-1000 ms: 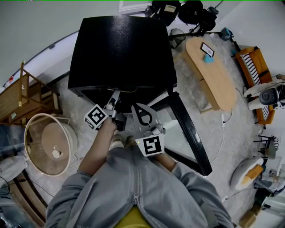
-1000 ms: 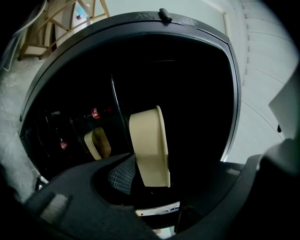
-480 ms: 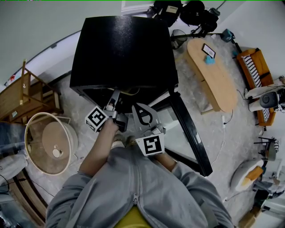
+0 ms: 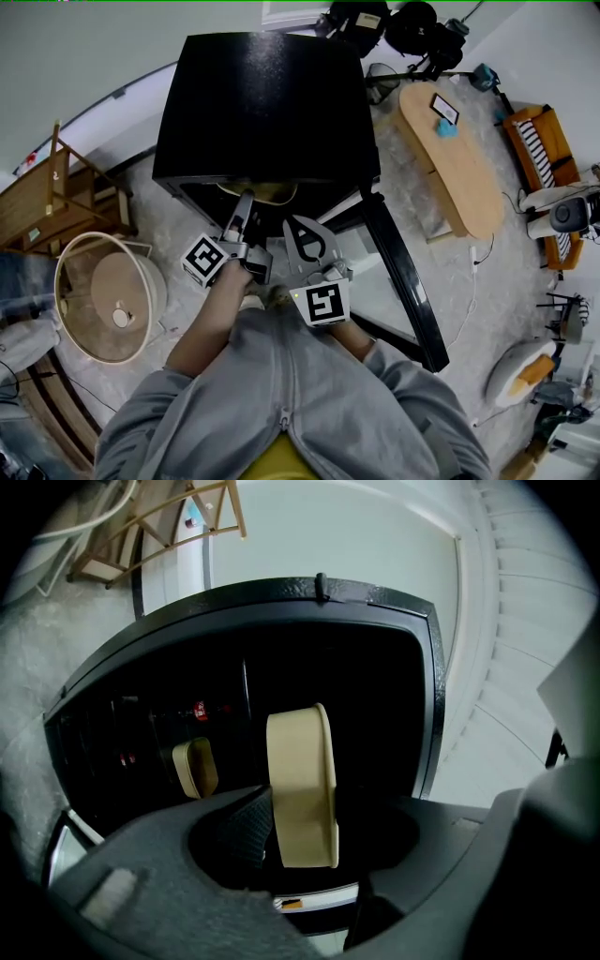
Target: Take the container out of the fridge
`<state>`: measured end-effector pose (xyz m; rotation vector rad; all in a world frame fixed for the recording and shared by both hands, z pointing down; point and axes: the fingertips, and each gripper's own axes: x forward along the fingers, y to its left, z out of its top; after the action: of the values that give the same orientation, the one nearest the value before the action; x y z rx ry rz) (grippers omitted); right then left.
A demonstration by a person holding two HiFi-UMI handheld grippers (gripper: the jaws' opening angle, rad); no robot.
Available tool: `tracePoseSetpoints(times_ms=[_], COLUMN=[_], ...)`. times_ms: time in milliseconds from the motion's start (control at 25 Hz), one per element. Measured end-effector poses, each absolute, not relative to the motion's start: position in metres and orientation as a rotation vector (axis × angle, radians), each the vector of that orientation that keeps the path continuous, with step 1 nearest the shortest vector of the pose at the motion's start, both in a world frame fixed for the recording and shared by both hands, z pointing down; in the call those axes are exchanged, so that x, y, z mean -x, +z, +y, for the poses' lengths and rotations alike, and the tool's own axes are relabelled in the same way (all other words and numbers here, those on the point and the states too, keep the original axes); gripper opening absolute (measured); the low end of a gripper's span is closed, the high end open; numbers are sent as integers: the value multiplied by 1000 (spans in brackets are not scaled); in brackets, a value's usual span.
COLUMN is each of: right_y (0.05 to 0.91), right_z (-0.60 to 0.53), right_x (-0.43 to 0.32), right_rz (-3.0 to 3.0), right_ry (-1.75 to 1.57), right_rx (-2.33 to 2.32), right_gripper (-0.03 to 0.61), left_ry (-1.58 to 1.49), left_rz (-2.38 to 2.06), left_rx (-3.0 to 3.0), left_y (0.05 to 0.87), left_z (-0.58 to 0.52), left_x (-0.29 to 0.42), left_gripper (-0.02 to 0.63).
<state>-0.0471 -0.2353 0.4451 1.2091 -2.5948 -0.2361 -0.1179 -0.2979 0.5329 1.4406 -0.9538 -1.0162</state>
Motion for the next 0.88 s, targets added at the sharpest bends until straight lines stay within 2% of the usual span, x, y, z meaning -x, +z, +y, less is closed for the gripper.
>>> tracePoseSetpoints(times_ms=[520, 880], right_y=[437, 441], right_z=[-222, -208], right_x=[36, 39], right_rz=[-2605, -2636], right_ry=[-248, -243], right_rx=[-1245, -1208], right_gripper=[-3, -3], left_ry=[-1074, -987], left_rz=[-1012, -1144], left_rx=[-1430, -1485], left_y=[511, 519], left_z=[-231, -189], left_x=[131, 144], left_gripper=[212, 212])
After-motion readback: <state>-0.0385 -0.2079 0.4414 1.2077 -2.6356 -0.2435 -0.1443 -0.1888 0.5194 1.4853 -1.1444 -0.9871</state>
